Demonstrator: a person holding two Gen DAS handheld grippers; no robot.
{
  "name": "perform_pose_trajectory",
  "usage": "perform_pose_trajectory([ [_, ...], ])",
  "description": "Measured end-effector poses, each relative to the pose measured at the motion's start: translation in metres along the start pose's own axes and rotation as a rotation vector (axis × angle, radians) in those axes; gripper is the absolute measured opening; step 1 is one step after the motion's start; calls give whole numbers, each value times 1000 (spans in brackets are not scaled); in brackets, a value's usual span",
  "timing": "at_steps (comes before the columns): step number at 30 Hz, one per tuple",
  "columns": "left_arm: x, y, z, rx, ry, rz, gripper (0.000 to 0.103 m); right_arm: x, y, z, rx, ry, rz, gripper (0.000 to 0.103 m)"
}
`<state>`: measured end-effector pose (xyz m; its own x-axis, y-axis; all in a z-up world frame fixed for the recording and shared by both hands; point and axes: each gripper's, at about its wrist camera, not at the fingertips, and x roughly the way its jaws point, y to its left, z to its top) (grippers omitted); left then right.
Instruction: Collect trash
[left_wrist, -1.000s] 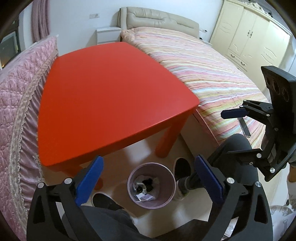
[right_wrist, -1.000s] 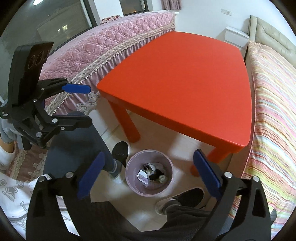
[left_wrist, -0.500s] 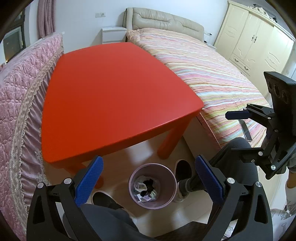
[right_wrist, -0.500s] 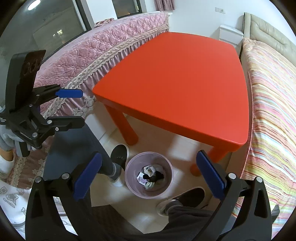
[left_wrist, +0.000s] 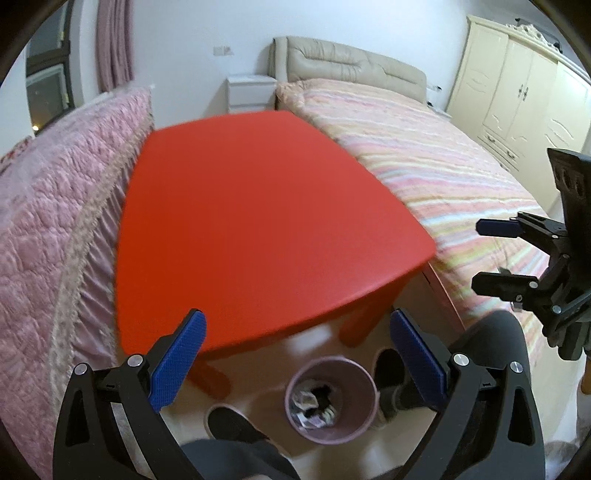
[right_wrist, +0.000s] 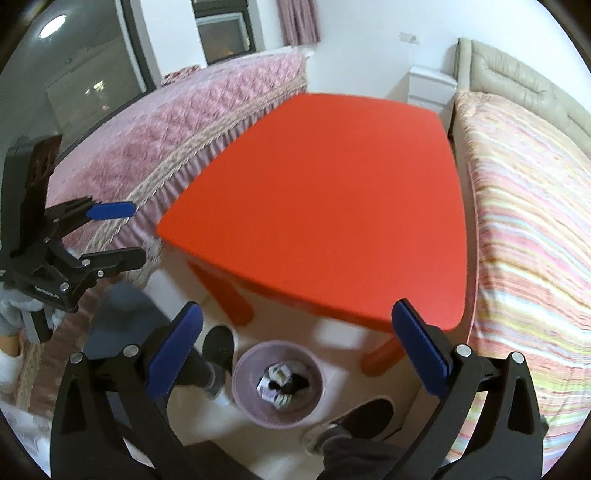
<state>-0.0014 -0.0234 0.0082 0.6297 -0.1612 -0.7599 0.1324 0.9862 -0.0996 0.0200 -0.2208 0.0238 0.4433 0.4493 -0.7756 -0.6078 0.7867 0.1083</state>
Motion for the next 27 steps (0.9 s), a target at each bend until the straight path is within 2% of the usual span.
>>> perform_pose_trajectory([
  [5,2,12,19,-21,-42,25,95,4,-6,24,22,-49,-35,100],
  [12,8,19,37,-29,-69,6,97,11,-15,50,37,-90,-65,100],
  [27,14,25,48,-51,-67,20,97,16,-19,60,46,-104,-68,100],
])
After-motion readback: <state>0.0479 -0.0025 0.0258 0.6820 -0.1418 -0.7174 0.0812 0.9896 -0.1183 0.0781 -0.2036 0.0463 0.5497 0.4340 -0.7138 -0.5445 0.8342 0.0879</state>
